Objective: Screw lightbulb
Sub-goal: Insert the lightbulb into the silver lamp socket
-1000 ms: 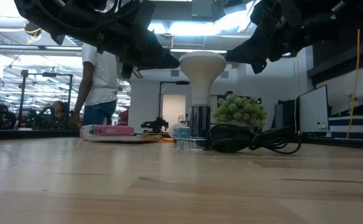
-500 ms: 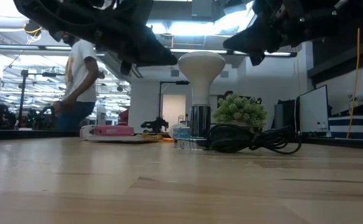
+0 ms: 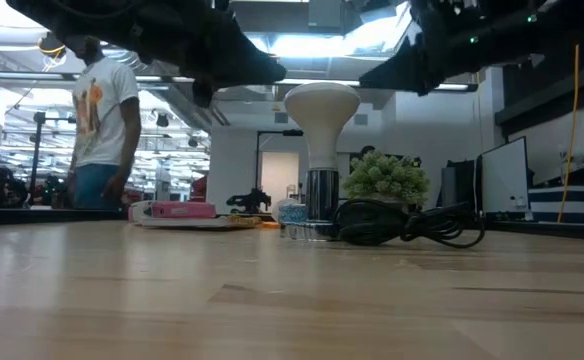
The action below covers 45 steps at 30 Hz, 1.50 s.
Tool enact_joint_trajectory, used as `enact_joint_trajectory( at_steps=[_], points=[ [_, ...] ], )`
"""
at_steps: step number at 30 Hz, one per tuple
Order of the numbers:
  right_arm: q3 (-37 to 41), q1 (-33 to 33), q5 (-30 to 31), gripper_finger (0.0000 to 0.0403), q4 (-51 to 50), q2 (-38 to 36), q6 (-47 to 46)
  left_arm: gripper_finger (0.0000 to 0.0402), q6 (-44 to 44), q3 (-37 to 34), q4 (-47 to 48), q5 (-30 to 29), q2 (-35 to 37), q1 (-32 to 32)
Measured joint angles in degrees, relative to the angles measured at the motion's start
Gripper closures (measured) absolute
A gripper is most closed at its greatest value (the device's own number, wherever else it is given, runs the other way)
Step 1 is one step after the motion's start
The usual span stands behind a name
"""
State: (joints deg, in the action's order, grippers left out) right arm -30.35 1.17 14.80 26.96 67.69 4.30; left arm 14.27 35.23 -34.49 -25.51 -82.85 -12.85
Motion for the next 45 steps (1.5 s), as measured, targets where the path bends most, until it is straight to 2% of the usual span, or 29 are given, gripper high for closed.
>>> enact_joint_trajectory(
  at_steps=[9,30,37,41,45],
  points=[
    [0.00,-0.02,-2.92,0.0387,0.40,5.50,-0.38,0.0401,-0.71,0.04,-3.64,1.24,-3.29,1.12],
    [0.00,0.02,-8.16,0.0387,-0.15,6.05,-5.71,0.0402,0.04,-0.03,-1.94,0.96,-3.19,5.30],
    [0.04,0.02,-11.03,0.0387,-0.28,5.96,-7.33,0.0402,-0.02,-0.12,-1.56,-3.83,-3.19,5.32],
    [0.04,-0.24,-16.54,0.0387,0.05,6.05,-7.46,0.0402,0.38,-0.12,-1.36,-6.69,-3.22,5.58],
    [0.01,-0.20,-20.85,0.0387,0.35,6.18,-7.47,0.0401,0.76,0.02,-0.89,-6.05,-3.29,5.79]
  ],
)
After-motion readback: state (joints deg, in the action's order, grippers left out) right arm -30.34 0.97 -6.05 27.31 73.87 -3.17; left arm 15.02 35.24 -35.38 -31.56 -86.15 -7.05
